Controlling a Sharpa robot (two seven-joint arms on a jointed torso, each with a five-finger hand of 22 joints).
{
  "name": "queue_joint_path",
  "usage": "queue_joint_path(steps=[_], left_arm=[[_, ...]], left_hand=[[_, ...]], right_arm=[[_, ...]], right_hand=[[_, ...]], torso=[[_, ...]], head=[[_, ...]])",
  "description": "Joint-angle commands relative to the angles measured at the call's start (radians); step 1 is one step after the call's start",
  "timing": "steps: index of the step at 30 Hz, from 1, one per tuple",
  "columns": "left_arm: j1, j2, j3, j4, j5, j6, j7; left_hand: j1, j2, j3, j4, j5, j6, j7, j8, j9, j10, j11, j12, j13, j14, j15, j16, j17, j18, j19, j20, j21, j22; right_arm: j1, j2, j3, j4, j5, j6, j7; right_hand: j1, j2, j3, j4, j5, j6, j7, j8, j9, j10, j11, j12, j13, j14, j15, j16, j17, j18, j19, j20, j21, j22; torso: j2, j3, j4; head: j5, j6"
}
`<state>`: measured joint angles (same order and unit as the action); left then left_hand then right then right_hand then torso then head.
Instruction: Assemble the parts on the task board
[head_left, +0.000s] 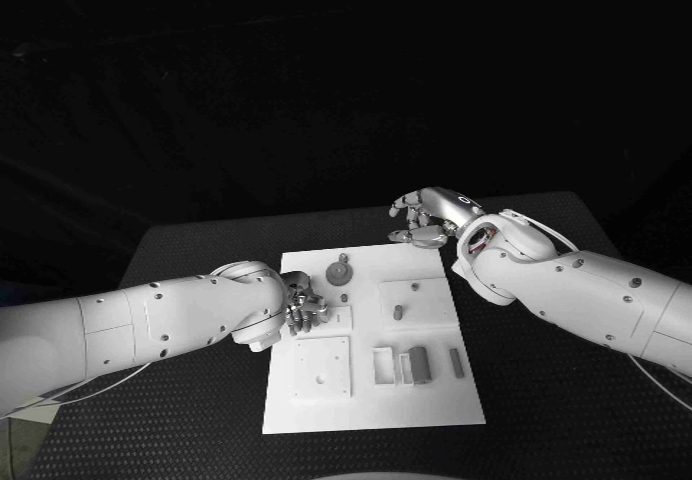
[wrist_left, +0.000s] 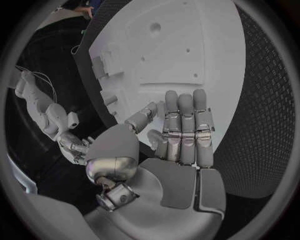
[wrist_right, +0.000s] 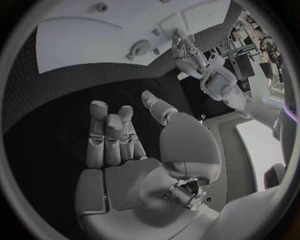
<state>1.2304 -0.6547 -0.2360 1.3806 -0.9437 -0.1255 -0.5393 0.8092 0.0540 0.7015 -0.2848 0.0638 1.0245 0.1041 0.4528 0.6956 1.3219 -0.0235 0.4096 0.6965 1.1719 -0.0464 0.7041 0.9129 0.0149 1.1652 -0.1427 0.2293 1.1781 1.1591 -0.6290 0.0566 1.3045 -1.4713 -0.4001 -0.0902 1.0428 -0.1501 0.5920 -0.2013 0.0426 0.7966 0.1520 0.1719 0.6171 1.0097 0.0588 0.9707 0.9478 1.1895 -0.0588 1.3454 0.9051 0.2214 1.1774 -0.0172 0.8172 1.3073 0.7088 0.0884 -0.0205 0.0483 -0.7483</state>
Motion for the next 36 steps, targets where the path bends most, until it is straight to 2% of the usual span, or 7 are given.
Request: queue_joint_path(steps=[1, 6, 9, 12, 23, 26, 36], left_arm=[[-0.001, -0.003, 0.003, -0.007, 0.026, 0.022, 0.011], [0.001, -0.012, 0.012, -0.016, 0.04, 0.072, 0.016], [0.001, -0.011, 0.029, -0.026, 0.042, 0.085, 0.017], [0.004, -0.011, 0.035, -0.031, 0.05, 0.091, 0.018], [0.02, 0.02, 0.041, -0.076, 0.072, 0.239, -0.011], [0.03, 0.035, 0.046, -0.104, 0.072, 0.323, -0.035], [0.046, 0.064, 0.046, -0.146, 0.061, 0.33, -0.04]], left_hand=[[0.008, 0.015, 0.005, -0.003, -0.004, 0.053, -0.049, -0.001, 0.002, -0.01, -0.002, 0.006, -0.001, -0.008, 0.002, 0.005, -0.003, 0.011, 0.001, 0.0, -0.002, 0.002], [0.01, 0.022, 0.006, -0.003, -0.005, 0.053, -0.048, -0.003, 0.003, -0.011, -0.002, 0.008, -0.002, -0.009, 0.002, 0.009, -0.007, 0.011, 0.001, 0.0, -0.003, 0.004], [0.011, 0.026, 0.006, -0.004, -0.005, 0.053, -0.048, -0.004, 0.004, -0.012, -0.002, 0.008, -0.003, -0.011, 0.002, 0.01, -0.01, 0.011, 0.0, 0.0, -0.003, 0.005], [0.011, 0.028, 0.006, -0.004, -0.005, 0.053, -0.048, -0.005, 0.004, -0.012, -0.002, 0.008, -0.004, -0.012, 0.002, 0.011, -0.012, 0.011, -0.001, 0.0, -0.004, 0.005], [0.014, 0.032, 0.007, -0.006, -0.003, 0.051, -0.047, -0.007, 0.005, -0.014, -0.001, 0.009, -0.006, -0.014, 0.003, 0.014, -0.017, 0.01, -0.003, 0.001, -0.006, 0.007], [0.029, 0.019, 0.007, -0.006, -0.002, 0.052, -0.047, -0.009, 0.008, -0.015, -0.002, 0.011, -0.008, -0.016, 0.003, 0.02, -0.024, 0.011, -0.002, 0.001, -0.007, 0.011], [0.039, 0.022, -0.008, -0.003, -0.003, 0.052, -0.046, -0.013, 0.013, -0.015, -0.001, 0.015, -0.013, -0.019, 0.003, 0.03, -0.039, 0.011, 0.0, 0.002, -0.011, 0.015]], right_arm=[[0.0, 0.002, 0.001, -0.001, -0.001, 0.014, 0.002], [0.0, 0.003, 0.001, -0.003, -0.001, 0.016, 0.001], [0.0, 0.004, 0.001, -0.004, -0.001, 0.016, 0.001], [0.0, 0.004, 0.001, -0.005, -0.001, 0.017, 0.001], [0.0, 0.011, 0.001, -0.01, -0.001, 0.025, -0.001], [0.0, 0.014, 0.001, -0.012, -0.001, 0.026, 0.0], [0.0, 0.018, 0.0, -0.016, -0.001, 0.026, 0.0]], right_hand=[[-0.001, 0.003, -0.005, -0.002, 0.006, 0.006, 0.015, 0.004, -0.001, -0.002, -0.006, 0.005, -0.002, 0.006, 0.001, 0.001, 0.002, 0.04, 0.0, -0.007, -0.007, 0.015], [-0.002, 0.003, -0.005, -0.001, 0.006, 0.006, 0.016, 0.004, -0.001, -0.002, -0.006, 0.005, -0.002, 0.006, 0.001, 0.001, 0.002, 0.04, 0.0, -0.007, -0.007, 0.015], [-0.002, 0.004, -0.005, -0.001, 0.006, 0.006, 0.016, 0.004, -0.001, -0.002, -0.006, 0.005, -0.002, 0.006, 0.001, 0.001, 0.002, 0.04, 0.001, -0.007, -0.007, 0.015], [-0.002, 0.004, -0.005, -0.001, 0.006, 0.006, 0.016, 0.004, -0.001, -0.002, -0.006, 0.005, -0.002, 0.006, 0.001, 0.001, 0.002, 0.04, 0.001, -0.007, -0.007, 0.015], [-0.002, 0.004, -0.005, -0.001, 0.006, 0.006, 0.016, 0.003, -0.002, -0.002, -0.006, 0.005, -0.003, 0.006, 0.001, 0.001, 0.002, 0.04, 0.001, -0.007, -0.007, 0.015], [-0.001, 0.004, -0.005, -0.001, 0.006, 0.006, 0.016, 0.003, -0.002, -0.002, -0.006, 0.005, -0.003, 0.006, 0.002, 0.001, 0.002, 0.04, 0.001, -0.007, -0.007, 0.015], [-0.001, 0.005, -0.005, -0.001, 0.006, 0.005, 0.016, 0.003, -0.002, -0.002, -0.006, 0.006, -0.003, 0.006, 0.002, 0.001, 0.002, 0.04, 0.001, -0.007, -0.007, 0.015]], torso=[[0.0, -0.0003, -0.0001], [-0.001, -0.0002, -0.0006], [-0.001, 0.0008, -0.0006], [0.0, 0.0011, -0.0009], [0.0, 0.001, -0.0018], [0.0, 0.0014, -0.0019], [0.0, 0.0023, -0.0027]], head=[[0.001, 0.001], [0.001, 0.0], [0.0, -0.001], [0.0, -0.001], [0.0, -0.001], [0.0, -0.002], [-0.002, -0.003]])
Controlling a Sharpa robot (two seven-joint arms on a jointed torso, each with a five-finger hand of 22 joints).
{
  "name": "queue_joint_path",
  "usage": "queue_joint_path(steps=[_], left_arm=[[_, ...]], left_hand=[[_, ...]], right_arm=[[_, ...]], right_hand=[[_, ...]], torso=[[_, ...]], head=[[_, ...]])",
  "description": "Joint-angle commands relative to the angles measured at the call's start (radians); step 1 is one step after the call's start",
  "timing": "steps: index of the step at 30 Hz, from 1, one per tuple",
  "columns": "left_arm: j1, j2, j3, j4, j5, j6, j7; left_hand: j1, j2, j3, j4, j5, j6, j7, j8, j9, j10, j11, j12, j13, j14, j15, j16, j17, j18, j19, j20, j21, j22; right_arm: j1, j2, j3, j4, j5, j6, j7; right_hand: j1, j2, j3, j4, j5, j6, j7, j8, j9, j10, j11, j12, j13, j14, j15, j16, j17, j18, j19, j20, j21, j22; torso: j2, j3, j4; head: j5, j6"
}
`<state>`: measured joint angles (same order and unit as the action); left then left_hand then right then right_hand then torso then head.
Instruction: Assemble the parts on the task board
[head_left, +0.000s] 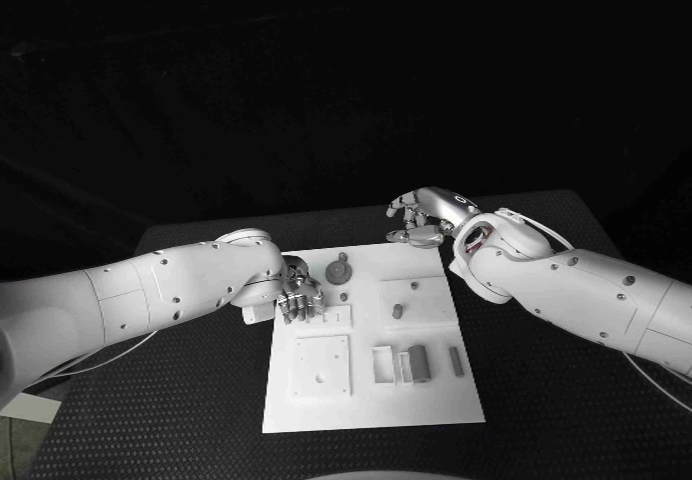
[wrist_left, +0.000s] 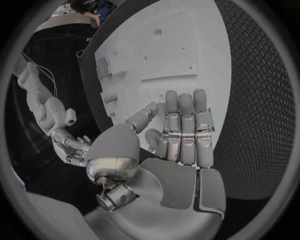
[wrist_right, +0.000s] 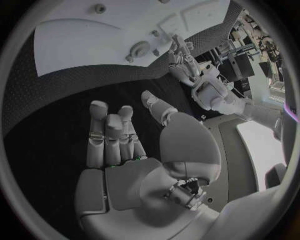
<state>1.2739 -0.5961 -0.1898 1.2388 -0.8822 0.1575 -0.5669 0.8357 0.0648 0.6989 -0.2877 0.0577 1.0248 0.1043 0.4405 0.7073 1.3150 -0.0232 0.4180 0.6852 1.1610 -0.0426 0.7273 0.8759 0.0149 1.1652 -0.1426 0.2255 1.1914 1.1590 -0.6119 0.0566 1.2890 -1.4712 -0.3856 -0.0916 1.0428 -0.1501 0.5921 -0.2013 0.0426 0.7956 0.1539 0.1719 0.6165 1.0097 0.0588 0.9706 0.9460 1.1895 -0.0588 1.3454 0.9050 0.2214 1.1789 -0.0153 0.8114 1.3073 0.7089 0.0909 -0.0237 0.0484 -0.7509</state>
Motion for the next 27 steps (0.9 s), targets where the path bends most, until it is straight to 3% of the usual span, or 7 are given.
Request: queue_joint_path(steps=[1, 11, 27], left_arm=[[0.004, 0.008, 0.0, -0.007, -0.002, 0.047, -0.014], [0.01, 0.024, 0.0, -0.014, -0.013, 0.095, -0.019], [0.012, 0.037, -0.001, -0.017, -0.008, 0.109, -0.029]], left_hand=[[0.013, 0.012, -0.006, 0.0, 0.004, 0.053, -0.046, -0.001, 0.003, -0.008, -0.002, 0.007, -0.002, -0.007, -0.001, 0.009, -0.003, 0.011, 0.001, 0.001, -0.007, 0.002], [0.019, 0.012, -0.016, -0.001, 0.005, 0.054, -0.048, -0.004, 0.011, 0.001, -0.007, 0.021, -0.003, -0.001, -0.006, 0.029, -0.016, 0.013, 0.013, -0.003, -0.006, 0.009], [0.023, 0.015, -0.028, 0.0, -0.002, 0.055, -0.048, -0.013, 0.018, 0.01, -0.014, 0.044, 0.001, 0.007, -0.012, 0.06, -0.029, 0.014, 0.031, -0.009, -0.003, 0.02]], right_arm=[[0.0, 0.002, 0.0, 0.0, -0.001, 0.011, 0.002], [0.0, 0.005, 0.0, -0.001, -0.001, 0.014, 0.001], [0.0, 0.007, 0.0, -0.002, -0.001, 0.018, 0.0]], right_hand=[[-0.001, 0.005, -0.005, -0.001, 0.006, 0.006, 0.014, 0.003, -0.002, -0.002, -0.006, 0.006, -0.001, 0.006, 0.002, 0.001, 0.002, 0.04, -0.001, -0.009, -0.002, 0.015], [0.0, 0.005, -0.005, -0.002, 0.006, 0.007, 0.014, 0.003, -0.002, -0.002, -0.006, 0.006, -0.002, 0.006, 0.002, 0.001, 0.002, 0.04, -0.001, -0.009, -0.002, 0.015], [0.0, 0.006, -0.005, -0.002, 0.006, 0.006, 0.014, 0.002, -0.002, -0.003, -0.006, 0.007, -0.003, 0.006, 0.002, 0.0, 0.002, 0.04, -0.001, -0.009, -0.002, 0.015]], torso=[[0.0, -0.0006, 0.0011], [0.0, -0.0004, 0.0023], [0.0, -0.0015, 0.004]], head=[[-0.003, -0.001], [-0.003, -0.003], [-0.003, -0.006]])
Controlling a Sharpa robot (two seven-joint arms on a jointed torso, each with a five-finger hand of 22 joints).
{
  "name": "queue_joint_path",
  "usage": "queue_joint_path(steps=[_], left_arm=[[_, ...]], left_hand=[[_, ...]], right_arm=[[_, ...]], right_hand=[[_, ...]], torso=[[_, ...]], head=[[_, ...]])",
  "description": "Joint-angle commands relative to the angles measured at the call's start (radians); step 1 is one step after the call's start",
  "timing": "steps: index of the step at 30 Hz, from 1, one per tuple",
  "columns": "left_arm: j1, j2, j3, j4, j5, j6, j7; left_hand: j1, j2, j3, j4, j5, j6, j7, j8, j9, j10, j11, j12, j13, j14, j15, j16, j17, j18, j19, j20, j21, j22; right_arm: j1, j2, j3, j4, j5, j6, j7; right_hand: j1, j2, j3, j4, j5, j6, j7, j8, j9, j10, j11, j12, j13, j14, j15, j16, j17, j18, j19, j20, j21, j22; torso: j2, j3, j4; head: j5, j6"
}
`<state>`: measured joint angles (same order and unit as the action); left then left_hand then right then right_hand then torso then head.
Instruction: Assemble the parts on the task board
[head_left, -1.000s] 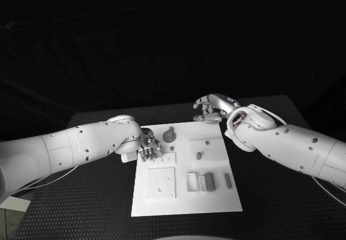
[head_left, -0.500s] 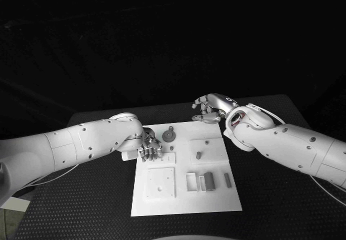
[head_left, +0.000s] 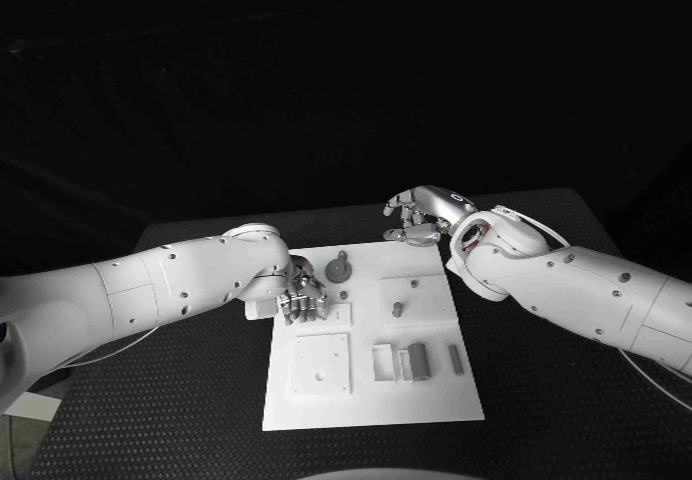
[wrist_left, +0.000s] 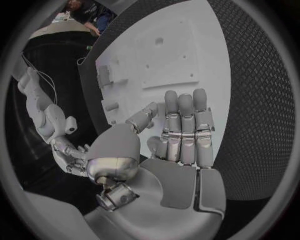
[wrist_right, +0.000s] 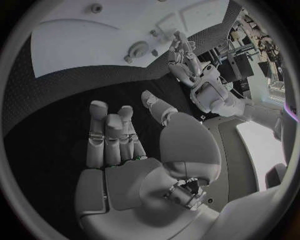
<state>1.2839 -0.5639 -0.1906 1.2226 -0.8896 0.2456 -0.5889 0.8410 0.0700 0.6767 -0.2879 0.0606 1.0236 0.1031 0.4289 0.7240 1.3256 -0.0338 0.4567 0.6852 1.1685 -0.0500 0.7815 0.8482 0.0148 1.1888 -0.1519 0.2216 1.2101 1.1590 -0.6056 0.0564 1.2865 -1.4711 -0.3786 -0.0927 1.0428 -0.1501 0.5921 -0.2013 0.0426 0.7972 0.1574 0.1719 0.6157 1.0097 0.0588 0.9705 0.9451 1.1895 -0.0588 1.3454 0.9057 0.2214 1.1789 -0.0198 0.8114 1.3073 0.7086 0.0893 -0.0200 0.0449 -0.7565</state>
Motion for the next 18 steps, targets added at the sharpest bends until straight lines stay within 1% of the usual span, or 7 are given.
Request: queue_joint_path(steps=[1, 6, 13, 18], left_arm=[[0.002, 0.005, 0.0, -0.002, -0.001, 0.019, -0.008], [0.002, 0.01, 0.0, -0.005, -0.002, 0.016, -0.011], [0.002, 0.018, -0.001, -0.015, -0.019, 0.0, -0.011], [0.002, 0.025, -0.002, -0.02, -0.027, 0.016, -0.011]], left_hand=[[0.017, 0.01, -0.006, 0.0, -0.005, 0.056, -0.046, -0.001, 0.001, 0.0, -0.004, 0.005, 0.001, -0.001, -0.005, 0.006, -0.002, 0.014, 0.007, 0.0, 0.001, 0.002], [0.017, 0.011, -0.006, 0.0, -0.005, 0.056, -0.046, -0.002, 0.002, -0.001, -0.004, 0.006, 0.001, -0.002, -0.005, 0.008, -0.003, 0.014, 0.007, 0.0, 0.001, 0.002], [0.013, 0.013, -0.011, 0.002, -0.006, 0.056, -0.046, -0.004, 0.004, -0.002, -0.004, 0.014, 0.003, -0.003, -0.006, 0.017, -0.006, 0.013, 0.01, -0.001, 0.001, 0.006], [0.012, 0.014, -0.012, 0.002, -0.006, 0.056, -0.046, -0.005, 0.006, -0.003, -0.005, 0.017, 0.003, -0.005, -0.006, 0.021, -0.008, 0.013, 0.01, -0.001, 0.0, 0.008]], right_arm=[[0.0, 0.001, 0.001, 0.001, -0.001, 0.011, 0.001], [0.0, 0.0, 0.001, 0.001, -0.001, 0.011, 0.002], [0.0, 0.0, 0.001, 0.002, -0.001, 0.01, 0.001], [0.0, -0.001, 0.001, 0.002, -0.001, 0.011, 0.002]], right_hand=[[0.001, 0.006, -0.005, -0.003, 0.006, 0.005, 0.01, 0.002, -0.002, -0.003, -0.006, 0.007, -0.002, 0.006, 0.002, 0.0, 0.001, 0.04, -0.001, -0.004, -0.002, 0.015], [0.001, 0.006, -0.005, -0.003, 0.006, 0.005, 0.01, 0.002, -0.002, -0.003, -0.006, 0.007, -0.002, 0.005, 0.002, 0.0, 0.001, 0.04, -0.001, -0.004, -0.003, 0.015], [0.001, 0.007, -0.005, -0.003, 0.006, 0.005, 0.01, 0.002, -0.002, -0.003, -0.006, 0.007, -0.002, 0.005, 0.002, 0.0, 0.001, 0.04, -0.001, -0.004, -0.003, 0.015], [0.001, 0.007, -0.005, -0.003, 0.006, 0.005, 0.01, 0.002, -0.002, -0.003, -0.005, 0.007, -0.003, 0.005, 0.002, 0.0, 0.001, 0.04, -0.001, -0.004, -0.003, 0.015]], torso=[[0.0, 0.0001, 0.0003], [0.001, -0.0007, -0.0004], [0.0, -0.0002, -0.001], [0.0, 0.0002, -0.0004]], head=[[0.001, 0.0], [0.0, -0.001], [-0.001, -0.001], [-0.002, -0.004]])
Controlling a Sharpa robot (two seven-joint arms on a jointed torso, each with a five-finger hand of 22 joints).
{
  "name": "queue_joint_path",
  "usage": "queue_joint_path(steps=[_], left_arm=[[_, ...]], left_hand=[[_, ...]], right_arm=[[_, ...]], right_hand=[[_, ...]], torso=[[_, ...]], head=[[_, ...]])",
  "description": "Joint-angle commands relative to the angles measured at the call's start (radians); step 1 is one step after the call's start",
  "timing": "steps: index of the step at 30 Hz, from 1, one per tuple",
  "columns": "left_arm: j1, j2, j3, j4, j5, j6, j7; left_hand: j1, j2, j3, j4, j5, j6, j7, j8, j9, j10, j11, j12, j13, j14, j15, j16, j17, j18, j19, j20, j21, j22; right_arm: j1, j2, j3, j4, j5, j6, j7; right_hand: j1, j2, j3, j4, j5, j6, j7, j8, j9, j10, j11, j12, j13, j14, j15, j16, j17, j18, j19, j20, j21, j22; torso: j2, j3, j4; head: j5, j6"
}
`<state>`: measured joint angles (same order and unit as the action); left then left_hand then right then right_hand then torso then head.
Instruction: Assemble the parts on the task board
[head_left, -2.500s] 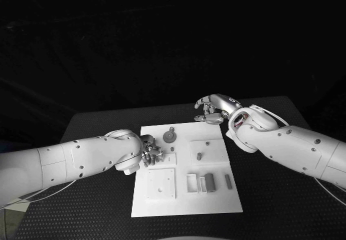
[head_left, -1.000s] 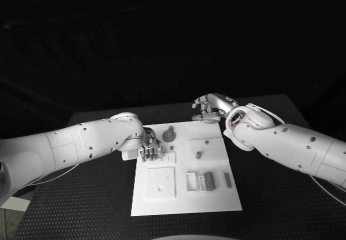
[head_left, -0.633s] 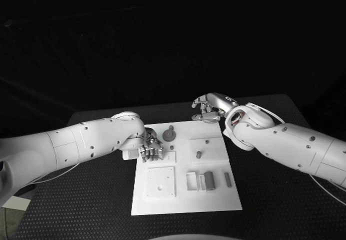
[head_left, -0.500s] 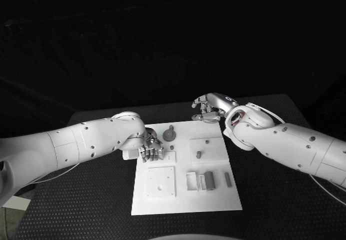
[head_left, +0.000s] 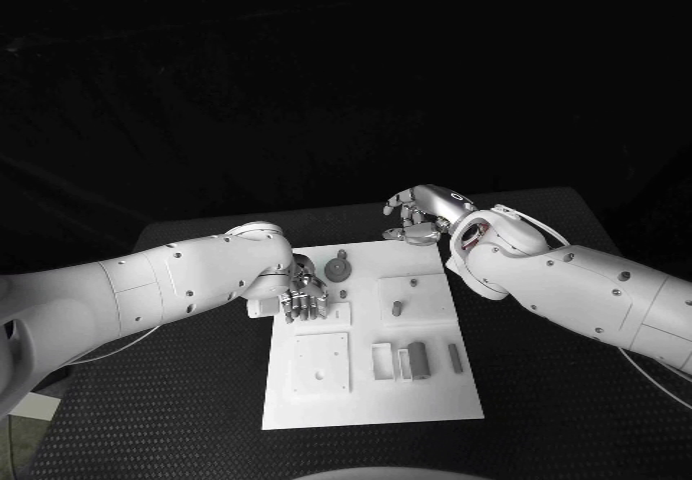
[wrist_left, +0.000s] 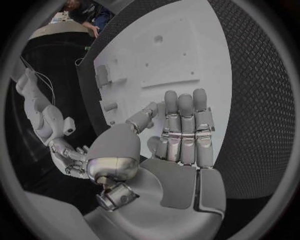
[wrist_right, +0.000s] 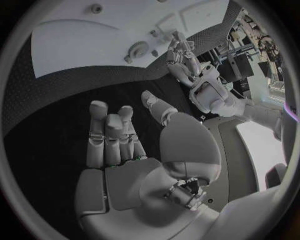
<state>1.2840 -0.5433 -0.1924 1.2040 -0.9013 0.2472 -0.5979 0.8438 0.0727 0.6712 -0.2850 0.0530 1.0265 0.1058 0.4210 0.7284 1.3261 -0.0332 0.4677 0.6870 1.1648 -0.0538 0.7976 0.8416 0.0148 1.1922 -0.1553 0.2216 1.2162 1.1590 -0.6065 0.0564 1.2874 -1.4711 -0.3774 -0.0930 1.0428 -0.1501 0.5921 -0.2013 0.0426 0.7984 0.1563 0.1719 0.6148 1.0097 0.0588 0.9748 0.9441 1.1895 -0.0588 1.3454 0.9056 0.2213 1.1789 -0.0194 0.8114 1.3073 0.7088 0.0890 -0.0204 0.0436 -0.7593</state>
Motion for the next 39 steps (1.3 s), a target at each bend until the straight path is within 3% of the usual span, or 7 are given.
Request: queue_joint_path(steps=[1, 26, 39], left_arm=[[0.002, 0.008, -0.002, -0.006, -0.015, 0.017, -0.003], [0.0, 0.017, -0.003, -0.024, -0.007, 0.071, -0.001], [0.0, 0.018, -0.003, -0.024, -0.003, 0.05, 0.002]], left_hand=[[0.009, 0.011, -0.007, -0.001, 0.001, 0.053, -0.048, 0.003, 0.001, -0.004, -0.005, 0.006, 0.002, -0.001, -0.003, 0.006, -0.001, 0.013, 0.006, 0.002, 0.0, 0.002], [0.008, 0.013, -0.008, -0.002, 0.001, 0.05, -0.048, -0.002, 0.006, -0.013, -0.004, 0.014, 0.002, -0.011, -0.003, 0.018, -0.009, 0.012, 0.003, 0.002, -0.004, 0.007], [0.011, 0.013, -0.007, -0.003, 0.001, 0.051, -0.048, -0.003, 0.008, -0.014, -0.004, 0.018, 0.003, -0.012, -0.003, 0.023, -0.012, 0.011, 0.003, 0.001, -0.004, 0.009]], right_arm=[[0.0, 0.0, 0.001, 0.001, -0.001, 0.01, 0.002], [0.0, 0.0, 0.001, 0.001, -0.001, 0.011, 0.002], [0.0, 0.002, 0.001, -0.002, -0.001, 0.012, 0.002]], right_hand=[[0.001, 0.007, -0.005, -0.003, 0.006, 0.004, 0.012, 0.002, -0.001, -0.003, -0.005, 0.003, -0.002, 0.005, 0.002, 0.0, 0.001, 0.04, -0.001, -0.004, -0.003, 0.015], [0.002, 0.008, -0.006, -0.005, 0.006, 0.004, 0.012, 0.002, -0.002, -0.003, -0.005, 0.004, -0.003, 0.005, 0.002, 0.0, 0.002, 0.04, -0.001, -0.004, -0.004, 0.015], [0.002, 0.008, -0.006, -0.005, 0.006, 0.004, 0.012, 0.002, -0.002, -0.004, -0.005, 0.004, -0.003, 0.005, 0.002, 0.0, 0.002, 0.04, -0.001, -0.004, -0.004, 0.016]], torso=[[0.0, 0.0006, 0.0], [0.0, -0.0007, 0.0007], [0.0, -0.0004, 0.0001]], head=[[-0.001, -0.002], [-0.005, -0.008], [-0.004, -0.007]])
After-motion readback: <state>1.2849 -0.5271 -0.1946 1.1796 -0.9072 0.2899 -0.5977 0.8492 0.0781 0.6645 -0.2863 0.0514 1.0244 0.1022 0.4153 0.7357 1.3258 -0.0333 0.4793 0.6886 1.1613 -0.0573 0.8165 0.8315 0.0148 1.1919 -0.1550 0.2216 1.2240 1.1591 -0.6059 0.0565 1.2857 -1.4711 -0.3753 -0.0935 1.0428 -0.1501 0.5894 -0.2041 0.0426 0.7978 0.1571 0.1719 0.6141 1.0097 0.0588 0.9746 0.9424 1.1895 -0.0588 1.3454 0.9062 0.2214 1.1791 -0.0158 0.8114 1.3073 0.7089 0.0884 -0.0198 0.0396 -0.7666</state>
